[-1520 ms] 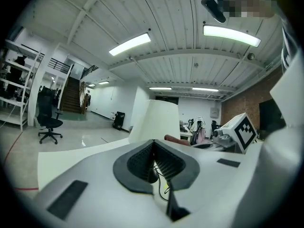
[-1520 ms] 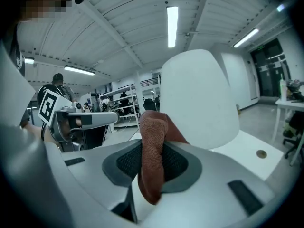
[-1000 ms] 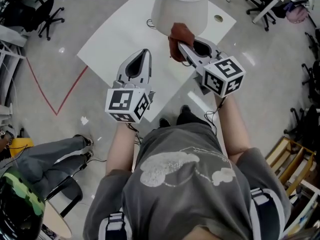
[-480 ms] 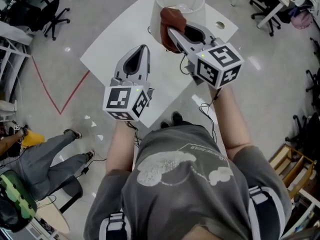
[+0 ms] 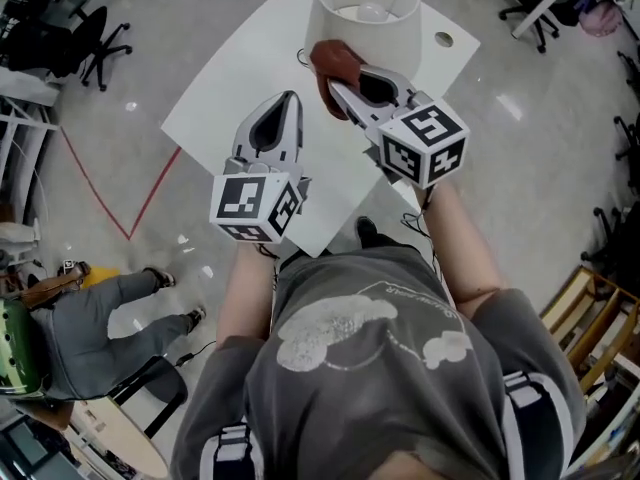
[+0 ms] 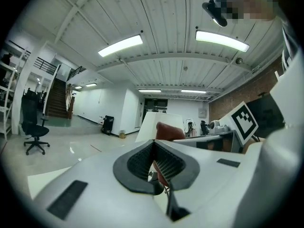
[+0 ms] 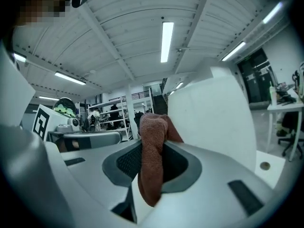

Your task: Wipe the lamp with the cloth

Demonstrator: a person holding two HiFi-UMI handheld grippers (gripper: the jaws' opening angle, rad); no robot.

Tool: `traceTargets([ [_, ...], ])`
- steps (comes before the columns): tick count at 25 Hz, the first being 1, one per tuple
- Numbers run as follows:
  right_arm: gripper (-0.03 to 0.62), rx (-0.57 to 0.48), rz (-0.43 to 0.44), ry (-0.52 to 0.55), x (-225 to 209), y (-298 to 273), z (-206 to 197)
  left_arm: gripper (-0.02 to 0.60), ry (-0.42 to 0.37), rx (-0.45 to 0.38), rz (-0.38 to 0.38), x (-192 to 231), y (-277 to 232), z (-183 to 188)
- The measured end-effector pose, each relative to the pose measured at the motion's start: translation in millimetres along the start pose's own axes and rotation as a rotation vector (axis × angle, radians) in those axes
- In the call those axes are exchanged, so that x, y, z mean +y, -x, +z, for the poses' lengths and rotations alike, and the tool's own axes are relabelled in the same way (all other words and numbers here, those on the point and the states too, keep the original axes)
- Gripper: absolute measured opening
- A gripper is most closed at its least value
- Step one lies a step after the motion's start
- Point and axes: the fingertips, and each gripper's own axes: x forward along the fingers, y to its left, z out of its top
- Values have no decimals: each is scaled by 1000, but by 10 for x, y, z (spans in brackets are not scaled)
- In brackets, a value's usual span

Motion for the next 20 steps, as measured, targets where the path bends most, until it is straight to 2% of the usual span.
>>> traceTargets([
  [5,92,13,-101,-50,-49,-22,-269,8,4,27,-98,69,-24,-72],
  [12,92,72,-221,-107,-47,-118,-650,8,29,56,-178,296,45,-207],
  [20,92,62,-336,-154,106,-191,-733,8,46,87,-276,545,56,-262],
])
